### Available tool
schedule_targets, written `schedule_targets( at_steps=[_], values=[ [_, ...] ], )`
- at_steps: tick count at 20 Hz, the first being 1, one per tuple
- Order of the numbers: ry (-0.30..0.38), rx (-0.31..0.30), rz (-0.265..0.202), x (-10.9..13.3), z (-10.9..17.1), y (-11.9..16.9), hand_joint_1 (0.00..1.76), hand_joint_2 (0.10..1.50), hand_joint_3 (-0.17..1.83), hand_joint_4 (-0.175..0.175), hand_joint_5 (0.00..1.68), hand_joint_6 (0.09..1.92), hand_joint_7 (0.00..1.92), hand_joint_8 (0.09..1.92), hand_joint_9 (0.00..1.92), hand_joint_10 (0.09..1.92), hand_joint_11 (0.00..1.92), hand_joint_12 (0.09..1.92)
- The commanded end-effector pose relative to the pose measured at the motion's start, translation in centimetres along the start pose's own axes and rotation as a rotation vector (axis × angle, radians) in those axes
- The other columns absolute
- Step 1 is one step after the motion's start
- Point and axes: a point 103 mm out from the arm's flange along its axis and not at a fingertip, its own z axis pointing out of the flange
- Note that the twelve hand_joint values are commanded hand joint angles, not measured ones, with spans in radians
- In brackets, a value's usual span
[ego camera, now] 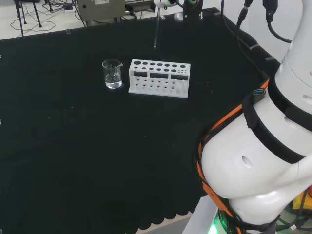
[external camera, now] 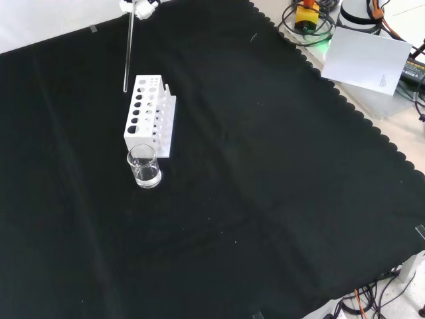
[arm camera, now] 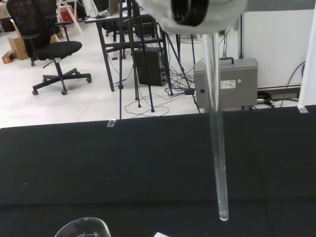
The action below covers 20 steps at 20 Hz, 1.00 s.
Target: Stir in the beaker to the left of the white test tube rack with the glass rod.
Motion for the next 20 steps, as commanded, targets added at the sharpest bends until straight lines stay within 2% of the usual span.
schedule_targets(
  at_steps=[1, 6, 10, 15, 20],
  values=[
    [-0.012, 0.007, -0.013, 1.0, 0.3, 0.3, 1.30, 0.96, 0.16, -0.175, 1.20, 0.34, 1.17, 1.03, 1.72, 0.67, 1.32, 0.84],
    [0.000, -0.011, 0.001, 0.5, 0.0, 0.1, 1.30, 0.97, 0.15, -0.175, 1.20, 0.34, 1.17, 1.03, 1.72, 0.67, 1.32, 0.84],
    [-0.008, -0.004, 0.008, 0.8, 0.1, 0.2, 1.30, 0.97, 0.15, -0.175, 1.20, 0.33, 1.17, 1.03, 1.72, 0.67, 1.32, 0.84],
    [0.025, -0.004, -0.032, 1.3, -0.3, 0.7, 1.30, 0.98, 0.14, -0.175, 1.20, 0.33, 1.16, 1.03, 1.72, 0.67, 1.32, 0.84],
    [0.048, -0.015, -0.119, 4.1, -1.0, 2.1, 1.30, 0.98, 0.13, -0.175, 1.20, 0.33, 1.16, 1.03, 1.72, 0.67, 1.32, 0.84]
  ],
)
